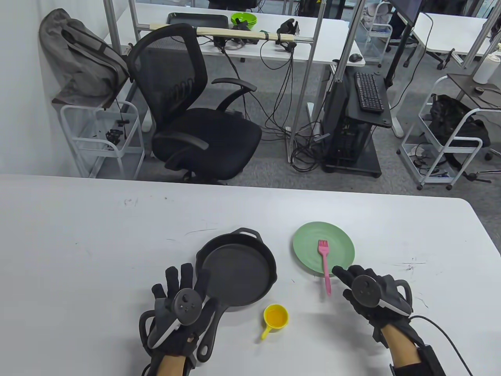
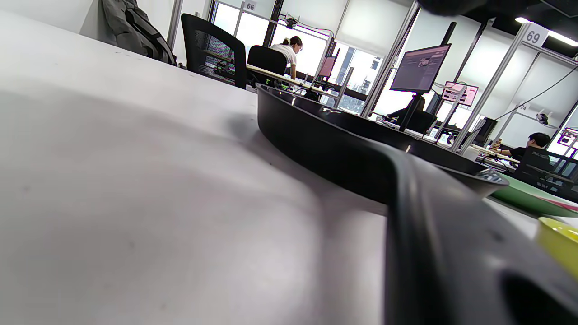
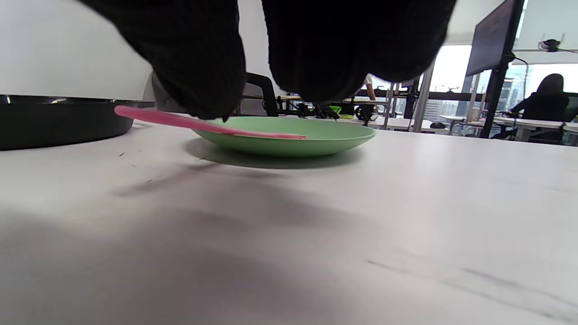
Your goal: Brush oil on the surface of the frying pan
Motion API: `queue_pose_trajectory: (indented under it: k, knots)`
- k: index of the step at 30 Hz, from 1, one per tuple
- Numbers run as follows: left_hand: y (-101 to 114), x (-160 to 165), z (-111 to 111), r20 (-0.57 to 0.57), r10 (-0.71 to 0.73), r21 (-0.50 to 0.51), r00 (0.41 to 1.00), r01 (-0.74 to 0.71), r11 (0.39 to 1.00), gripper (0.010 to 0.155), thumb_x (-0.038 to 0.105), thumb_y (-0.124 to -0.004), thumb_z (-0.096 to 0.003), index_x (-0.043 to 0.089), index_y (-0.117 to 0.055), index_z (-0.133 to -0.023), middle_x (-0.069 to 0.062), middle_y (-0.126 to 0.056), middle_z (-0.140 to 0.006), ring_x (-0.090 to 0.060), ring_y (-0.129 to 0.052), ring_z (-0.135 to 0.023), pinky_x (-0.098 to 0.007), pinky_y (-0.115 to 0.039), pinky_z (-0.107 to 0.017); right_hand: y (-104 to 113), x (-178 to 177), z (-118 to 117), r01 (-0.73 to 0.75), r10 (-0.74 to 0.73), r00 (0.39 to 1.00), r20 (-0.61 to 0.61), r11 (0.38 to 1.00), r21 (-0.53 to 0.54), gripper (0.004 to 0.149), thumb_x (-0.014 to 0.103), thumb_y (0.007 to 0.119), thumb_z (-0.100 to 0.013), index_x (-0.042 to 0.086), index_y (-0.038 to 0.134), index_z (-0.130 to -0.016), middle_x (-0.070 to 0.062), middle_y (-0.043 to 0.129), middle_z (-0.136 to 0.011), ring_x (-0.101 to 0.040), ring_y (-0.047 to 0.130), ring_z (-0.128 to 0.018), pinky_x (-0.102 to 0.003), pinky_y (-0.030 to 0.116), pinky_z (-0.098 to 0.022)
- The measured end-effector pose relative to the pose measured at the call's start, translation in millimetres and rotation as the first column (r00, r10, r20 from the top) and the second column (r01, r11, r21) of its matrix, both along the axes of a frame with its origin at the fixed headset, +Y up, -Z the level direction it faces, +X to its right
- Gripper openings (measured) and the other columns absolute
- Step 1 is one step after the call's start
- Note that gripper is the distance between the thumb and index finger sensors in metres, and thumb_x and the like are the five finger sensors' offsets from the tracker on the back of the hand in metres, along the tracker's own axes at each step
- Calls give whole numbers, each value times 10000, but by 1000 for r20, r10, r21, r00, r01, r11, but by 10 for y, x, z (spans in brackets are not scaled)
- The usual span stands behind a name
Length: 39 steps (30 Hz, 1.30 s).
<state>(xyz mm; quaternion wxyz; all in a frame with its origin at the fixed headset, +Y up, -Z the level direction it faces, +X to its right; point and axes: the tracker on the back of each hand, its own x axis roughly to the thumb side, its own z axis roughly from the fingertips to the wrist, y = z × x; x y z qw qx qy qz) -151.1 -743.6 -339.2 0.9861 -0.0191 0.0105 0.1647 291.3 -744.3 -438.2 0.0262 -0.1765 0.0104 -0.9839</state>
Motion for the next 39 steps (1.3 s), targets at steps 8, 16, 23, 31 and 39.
queue_pose_trajectory:
  k: [8,16,23,31,39]
  knots:
    - [5,-10,0,-1,13,-3,1000,-13,1000,749,654,-587,-589,425,-267,-1226,4,-96,-1319,-361,1,-1172,-652,-78,-768,-166,-285,-227,-68,67,996,-59,998,-1,711,414,897,-473,467,498,-1060,-54,719,-1008,-198,832,-692,-376,778,-515]
    - [-15,-34,-15,-4,29,-26,1000,-29,999,746,649,-588,-592,403,-299,-1235,-11,-128,-1324,-374,-19,-1174,-655,-92,-768,-246,-331,-277,-36,42,994,-100,997,62,561,444,873,-458,444,665,-979,-33,851,-869,-155,892,-557,-332,820,-416]
    - [-8,-42,-9,-13,17,-24,1000,-18,1000,744,645,-591,-591,394,-314,-1234,-16,-146,-1324,-377,-32,-1174,-655,-100,-769,-164,-348,-319,-15,39,992,-116,980,200,429,434,837,-481,437,715,-892,-67,872,-811,-147,908,-518,-323,832,-390]
    - [-2,-43,-8,-17,16,-24,1000,-17,1000,748,646,-592,-591,373,-335,-1239,-26,-162,-1326,-382,-41,-1175,-656,-107,-770,93,-286,-227,121,-72,984,-162,939,321,408,472,752,-526,389,658,-913,-60,900,-742,-125,917,-451,-297,839,-344]
    - [54,27,22,-3,-13,10,1000,13,1000,766,655,-594,-591,341,-339,-1241,-67,-228,-1331,-416,-97,-1179,-675,-157,-770,497,-129,97,339,-277,938,-210,862,376,414,490,720,-557,332,678,-937,-61,942,-697,-120,940,-394,-283,852,-290]
